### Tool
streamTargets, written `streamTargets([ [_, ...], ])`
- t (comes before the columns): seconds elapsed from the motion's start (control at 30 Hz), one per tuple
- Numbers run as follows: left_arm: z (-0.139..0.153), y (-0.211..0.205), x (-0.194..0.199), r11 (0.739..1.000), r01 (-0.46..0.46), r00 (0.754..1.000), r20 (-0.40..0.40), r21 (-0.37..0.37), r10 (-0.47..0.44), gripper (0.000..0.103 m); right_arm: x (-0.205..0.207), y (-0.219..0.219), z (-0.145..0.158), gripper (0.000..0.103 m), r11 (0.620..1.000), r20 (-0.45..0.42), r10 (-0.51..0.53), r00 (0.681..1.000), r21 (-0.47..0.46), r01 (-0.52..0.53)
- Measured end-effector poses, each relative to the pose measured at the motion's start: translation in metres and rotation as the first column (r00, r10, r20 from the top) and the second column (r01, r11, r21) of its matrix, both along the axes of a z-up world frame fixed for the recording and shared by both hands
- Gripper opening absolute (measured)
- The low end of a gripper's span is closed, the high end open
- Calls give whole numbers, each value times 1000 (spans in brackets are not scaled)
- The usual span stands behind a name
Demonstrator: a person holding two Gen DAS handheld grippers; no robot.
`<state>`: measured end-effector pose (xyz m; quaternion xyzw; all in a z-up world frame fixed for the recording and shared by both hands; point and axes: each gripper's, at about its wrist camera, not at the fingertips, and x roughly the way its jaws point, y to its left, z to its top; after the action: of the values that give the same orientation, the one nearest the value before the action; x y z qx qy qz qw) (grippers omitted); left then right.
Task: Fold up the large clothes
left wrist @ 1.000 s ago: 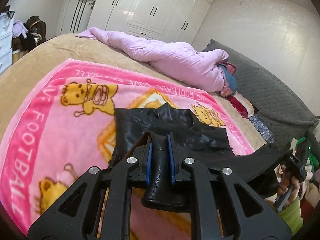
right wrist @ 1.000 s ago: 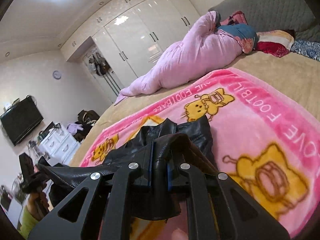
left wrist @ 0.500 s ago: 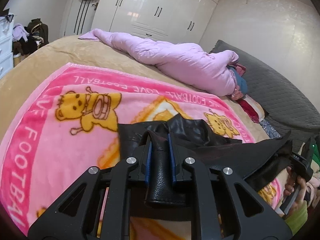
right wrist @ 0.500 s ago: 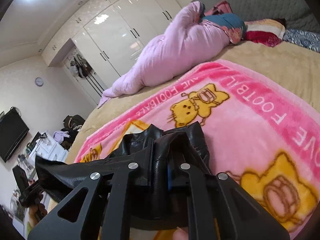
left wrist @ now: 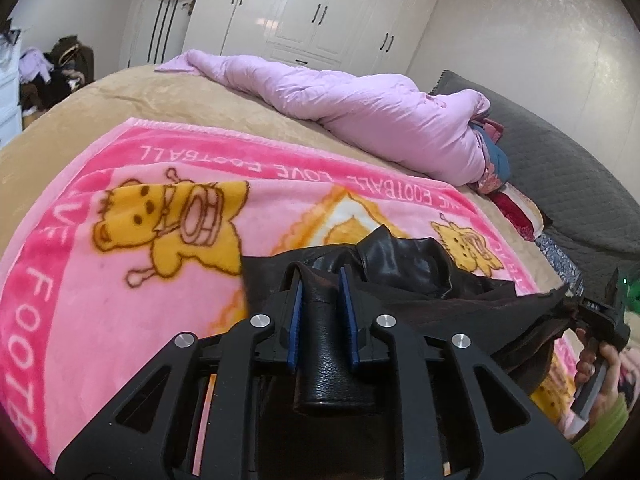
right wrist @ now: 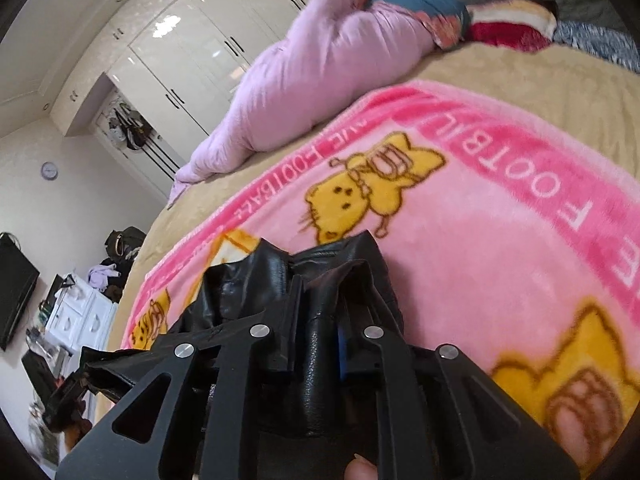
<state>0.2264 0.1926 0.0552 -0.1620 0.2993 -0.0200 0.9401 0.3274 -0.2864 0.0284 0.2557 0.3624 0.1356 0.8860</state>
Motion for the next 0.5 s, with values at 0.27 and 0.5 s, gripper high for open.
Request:
streamTargets([
  [0.27, -4, 13, -7, 999, -40, 997, 63, -27, 42, 52, -8, -30, -3, 69, 993, 32, -41, 999, 113, 37],
  [0.5, -17, 7, -4, 998, -37, 998, -53, 44, 40, 59, -15, 0, 4, 75, 971, 86, 75, 994, -233, -53],
])
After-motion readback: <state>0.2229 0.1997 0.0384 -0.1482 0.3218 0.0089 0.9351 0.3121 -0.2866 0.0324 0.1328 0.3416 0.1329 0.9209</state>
